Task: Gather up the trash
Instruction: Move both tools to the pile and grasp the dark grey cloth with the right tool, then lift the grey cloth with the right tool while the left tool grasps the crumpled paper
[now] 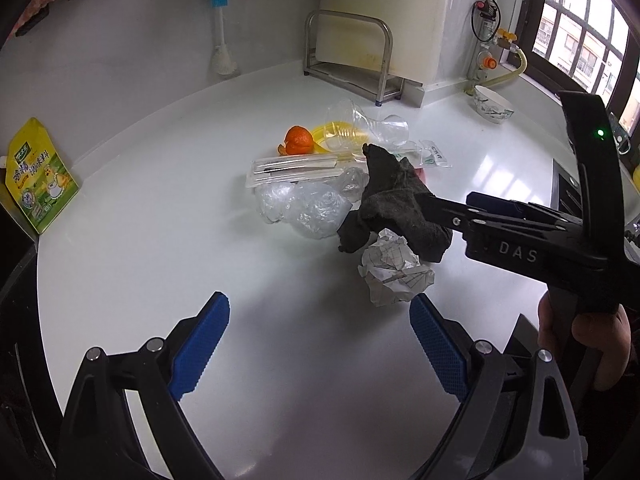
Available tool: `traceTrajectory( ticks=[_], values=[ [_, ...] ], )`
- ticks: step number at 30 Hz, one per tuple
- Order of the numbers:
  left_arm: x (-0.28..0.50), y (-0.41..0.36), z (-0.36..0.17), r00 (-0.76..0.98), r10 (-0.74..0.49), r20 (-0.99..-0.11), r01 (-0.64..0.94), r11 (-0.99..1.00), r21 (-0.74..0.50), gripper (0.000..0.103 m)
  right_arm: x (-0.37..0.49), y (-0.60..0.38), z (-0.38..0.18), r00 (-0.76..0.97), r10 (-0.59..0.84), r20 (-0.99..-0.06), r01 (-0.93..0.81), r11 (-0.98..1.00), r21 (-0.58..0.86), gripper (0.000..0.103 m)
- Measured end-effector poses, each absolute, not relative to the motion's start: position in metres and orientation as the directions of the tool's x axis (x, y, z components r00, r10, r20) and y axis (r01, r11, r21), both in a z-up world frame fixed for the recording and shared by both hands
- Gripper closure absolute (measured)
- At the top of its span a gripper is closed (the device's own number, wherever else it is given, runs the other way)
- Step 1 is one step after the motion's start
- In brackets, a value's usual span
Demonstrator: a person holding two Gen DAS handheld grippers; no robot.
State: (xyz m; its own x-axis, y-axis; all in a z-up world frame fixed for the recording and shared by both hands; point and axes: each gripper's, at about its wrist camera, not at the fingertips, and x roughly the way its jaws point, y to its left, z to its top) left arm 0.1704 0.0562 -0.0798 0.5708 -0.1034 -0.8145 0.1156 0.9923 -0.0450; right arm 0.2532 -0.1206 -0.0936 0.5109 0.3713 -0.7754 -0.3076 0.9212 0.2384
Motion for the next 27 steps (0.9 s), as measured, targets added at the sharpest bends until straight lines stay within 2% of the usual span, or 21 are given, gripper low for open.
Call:
traceTrajectory(
  ticks=[4,6,11,12,13,15,16,18,19,22,27],
  values=[
    [0.171,0.057,-0.086,0.56,-0.103,-0.822,0.109,0.993,-0.05,0.013,0.264,-0.113,-0.102,0.48,0.384,-0.788,-0.324,0.913,0.248,0.033],
    [0.172,0.057,-0.088,0.558,-0.104,-0.823,0.107,0.993,-0.053,0.013,0.269,-0.109,-0.106,0.473,0.364,-0.802,-0.328,0.918,0.224,0.03],
    [0.173,0.054,-0.09,0.55,-0.108,-0.828,0.111,0.992,-0.056,0.013,0.275,-0.1,-0.118,0.447,0.345,-0.825,-0.344,0.918,0.198,0.03],
    [0.173,0.054,-0.091,0.549,-0.109,-0.829,0.112,0.992,-0.057,0.013,0.275,-0.1,-0.12,0.443,0.347,-0.827,-0.345,0.917,0.2,0.032],
    [0.174,0.054,-0.091,0.548,-0.109,-0.829,0.112,0.992,-0.057,0.013,0.275,-0.1,-0.122,0.442,0.35,-0.826,-0.344,0.916,0.205,0.042],
    [0.175,0.053,-0.092,0.546,-0.11,-0.831,0.114,0.992,-0.057,0.013,0.274,-0.101,-0.124,0.443,0.356,-0.823,-0.342,0.915,0.212,0.051],
    [0.176,0.052,-0.093,0.544,-0.111,-0.832,0.115,0.992,-0.057,0.013,0.274,-0.101,-0.124,0.44,0.363,-0.821,-0.344,0.913,0.22,0.06],
    [0.178,0.05,-0.095,0.541,-0.115,-0.833,0.119,0.991,-0.059,0.013,0.274,-0.104,-0.125,0.433,0.383,-0.816,-0.344,0.907,0.243,0.069],
    [0.179,0.049,-0.096,0.539,-0.118,-0.834,0.123,0.991,-0.061,0.013,0.274,-0.107,-0.124,0.43,0.396,-0.811,-0.34,0.903,0.261,0.077],
    [0.18,0.044,-0.099,0.535,-0.129,-0.835,0.136,0.989,-0.065,0.013,0.273,-0.119,-0.122,0.437,0.415,-0.798,-0.305,0.903,0.303,0.082],
    [0.184,0.033,-0.103,0.527,-0.16,-0.835,0.162,0.983,-0.086,0.013,0.266,-0.148,-0.115,0.485,0.418,-0.768,-0.219,0.908,0.356,0.085]
  ],
)
